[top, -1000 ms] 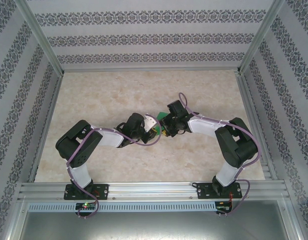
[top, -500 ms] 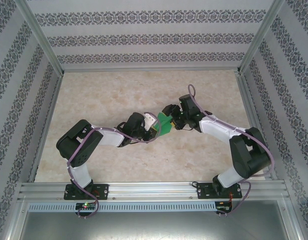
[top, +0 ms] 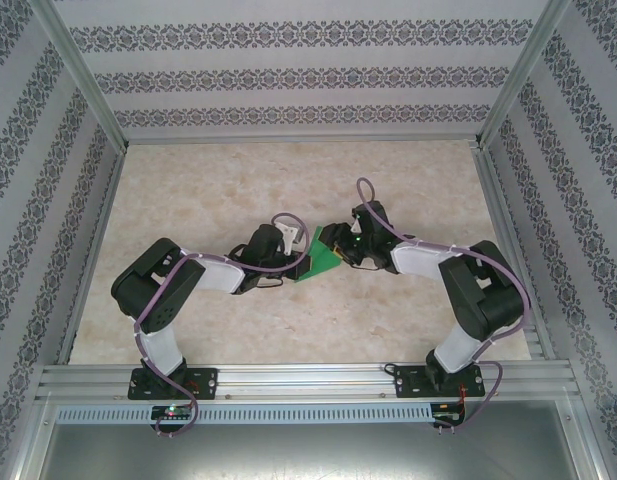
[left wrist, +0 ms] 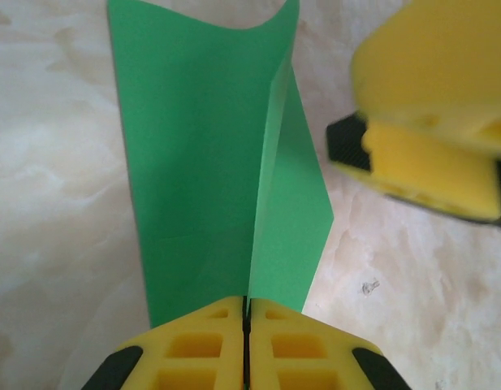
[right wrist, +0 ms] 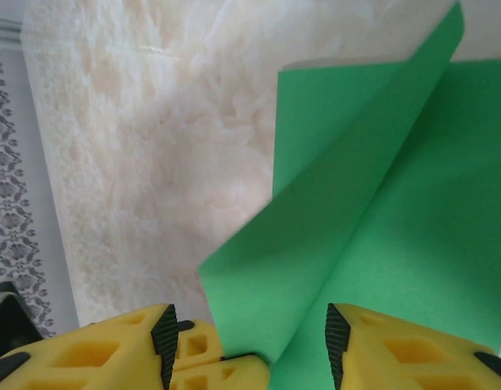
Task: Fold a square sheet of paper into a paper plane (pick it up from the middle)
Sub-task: Fourth fold the wing at the center of the table.
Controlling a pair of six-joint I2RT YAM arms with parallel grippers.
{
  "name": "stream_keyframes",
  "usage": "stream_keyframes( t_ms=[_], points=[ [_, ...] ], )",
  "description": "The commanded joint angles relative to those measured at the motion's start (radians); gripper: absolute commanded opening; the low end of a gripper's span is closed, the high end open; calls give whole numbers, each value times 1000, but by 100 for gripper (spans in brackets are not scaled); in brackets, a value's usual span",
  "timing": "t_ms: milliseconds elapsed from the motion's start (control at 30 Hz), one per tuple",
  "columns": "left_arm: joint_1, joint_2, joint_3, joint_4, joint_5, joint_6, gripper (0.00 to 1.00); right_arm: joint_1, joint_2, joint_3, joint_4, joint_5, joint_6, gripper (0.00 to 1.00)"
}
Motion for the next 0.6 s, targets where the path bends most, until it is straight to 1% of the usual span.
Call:
stream_keyframes(
  t_ms=[0,133,333,567],
  points=[
    [16,-4,-19,88,27,-126,9,15,29,7,47,-27,-41,53],
    [25,-6,-30,106,32,-171,9,13,45,-2,52,-20,-43,51],
    [36,11,-29,127,62,-228,9,12,81,9,75,-49,-53,50],
    [44,36,-6,98,103,-248,9,4,109,22,69,-60,-71,49]
  ],
)
